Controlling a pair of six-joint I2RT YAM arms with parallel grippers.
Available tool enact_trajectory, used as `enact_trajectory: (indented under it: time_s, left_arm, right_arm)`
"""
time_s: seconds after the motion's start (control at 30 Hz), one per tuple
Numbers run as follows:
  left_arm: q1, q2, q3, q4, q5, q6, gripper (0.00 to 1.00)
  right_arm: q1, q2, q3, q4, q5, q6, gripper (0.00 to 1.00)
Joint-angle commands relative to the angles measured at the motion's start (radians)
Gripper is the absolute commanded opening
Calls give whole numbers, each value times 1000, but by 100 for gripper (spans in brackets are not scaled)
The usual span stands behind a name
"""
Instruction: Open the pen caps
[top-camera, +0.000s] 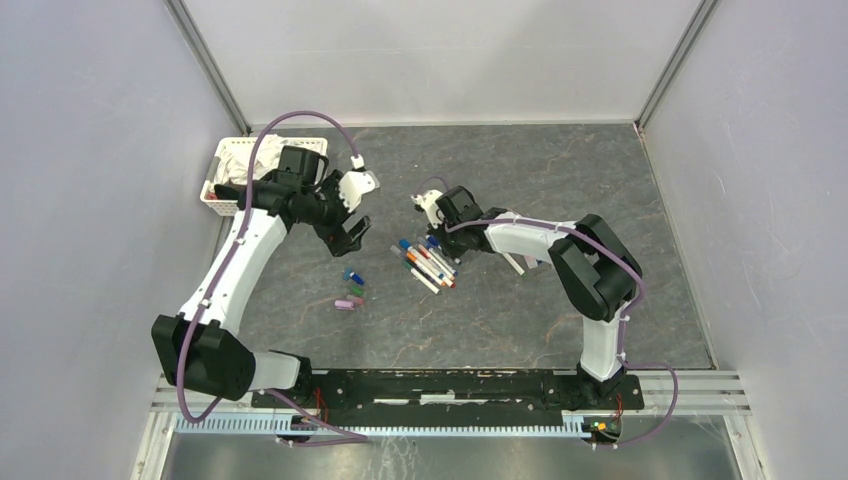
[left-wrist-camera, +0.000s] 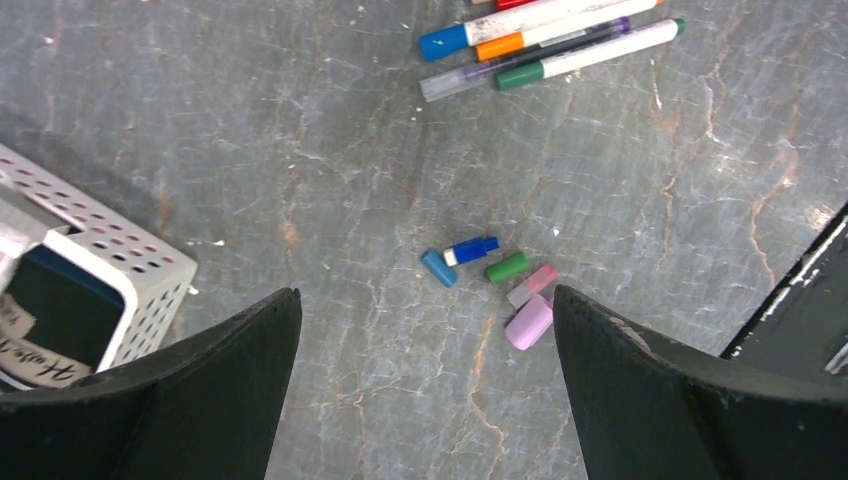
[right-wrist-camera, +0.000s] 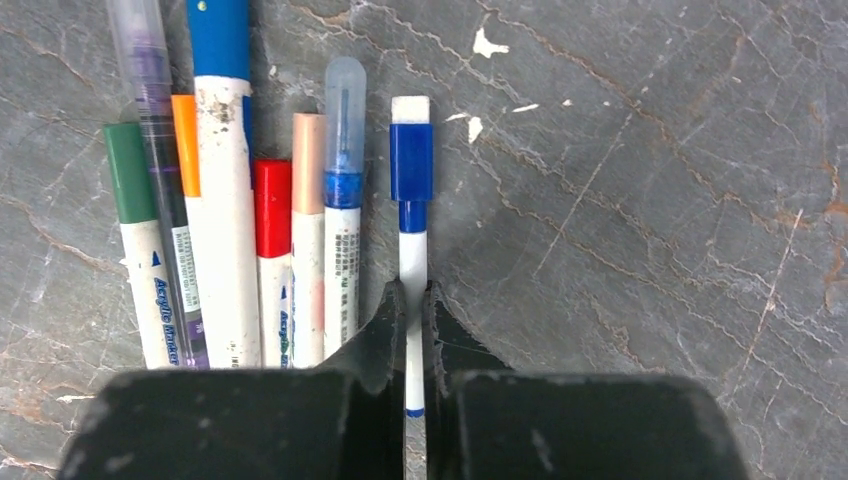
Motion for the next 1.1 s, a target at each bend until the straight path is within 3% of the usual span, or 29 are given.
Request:
enact_trajectory:
  time_s: [0.0,0.23,0.43,0.67,0.9,1.07]
  left_arm:
    - [4,-18,-37,-8,84,37,100]
    - [4,-57,-75,-10,195,132,100]
    - [0,-62,-85,-61,325,256,100]
    - [-75,-129,-181,-81,385,417,100]
    - [-148,-134,-231,-67,339,446,93]
    - [-177,-111,-232,-76,321,457,79]
  right_arm:
    - [-21,-65,3,-13,58,-14,0]
    - [-26,-214,46,-59,-138,9,0]
    - [-19,-205,88,-147,-566,40,0]
    - [15,-196,45,-53,-859,132,0]
    - [61,-113,89,-43,-1002,168,0]
    - [78,-68,133,-70,-1040,163,0]
